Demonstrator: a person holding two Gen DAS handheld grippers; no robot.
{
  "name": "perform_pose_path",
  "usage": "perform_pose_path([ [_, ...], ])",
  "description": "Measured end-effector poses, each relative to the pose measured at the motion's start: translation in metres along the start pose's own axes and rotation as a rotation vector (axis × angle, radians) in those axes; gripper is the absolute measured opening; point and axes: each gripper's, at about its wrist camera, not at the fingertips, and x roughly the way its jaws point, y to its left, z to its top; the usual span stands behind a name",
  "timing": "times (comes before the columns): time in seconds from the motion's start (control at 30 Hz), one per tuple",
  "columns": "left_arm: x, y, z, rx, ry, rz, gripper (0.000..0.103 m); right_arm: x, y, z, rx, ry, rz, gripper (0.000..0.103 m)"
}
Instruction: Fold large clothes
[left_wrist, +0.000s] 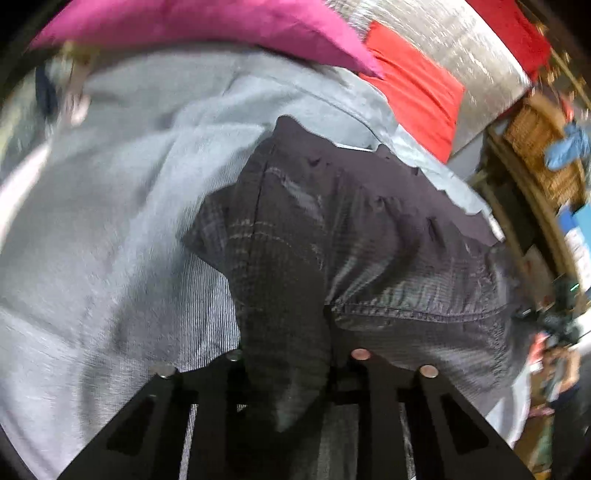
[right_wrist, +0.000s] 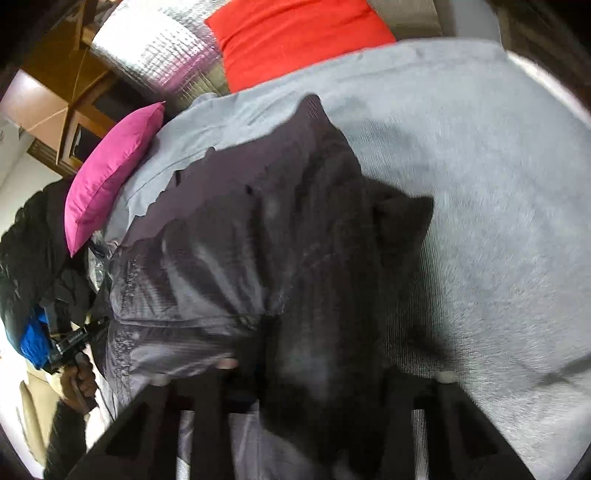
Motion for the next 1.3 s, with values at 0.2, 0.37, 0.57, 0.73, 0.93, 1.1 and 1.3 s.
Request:
perform_pose_path([
  [0.2,-0.05,-0.035,0.015,0.042,-0.122,0.053,0.016,-0.05,0.04,0.006,-0.099,-0.051,-0.041,0.018],
  [0.37,-0.12,-0.07,0.008,0.097,-0.252,0.037,0.016,-0.112,0.078,0.0,-0.184,-0.136,-0.041,0.017],
  [0.57,-0.143,-0.083,-0.061,0.129,-0.286,-0.01,0.017,-0.171,0.069,-0.056,-0.204,-0.206,-0.038,0.017],
  [0.73,-0.084,-0.062,-0.134,0.07,-0.158,0.014,0.019,-0.144,0.016,-0.13,-0.116,-0.13,-0.025,0.018],
  [0.93,-0.061,-0.034,-0.153,-0.007,-0.138,0.093,0.059,-0.098,-0.06,-0.181,0.12,-0.112,0.012,0.074],
  [1.1,-0.1,-0.044,-0.141,0.064,-0.187,0.233,0.071,-0.14,-0.057,-0.177,0.092,-0.198,-0.086,0.074],
  [1.3,-0.128,-0.087,-0.146,0.201,-0.296,0.441,0.072,-0.171,0.017,-0.164,-0.09,-0.303,-0.089,0.074],
])
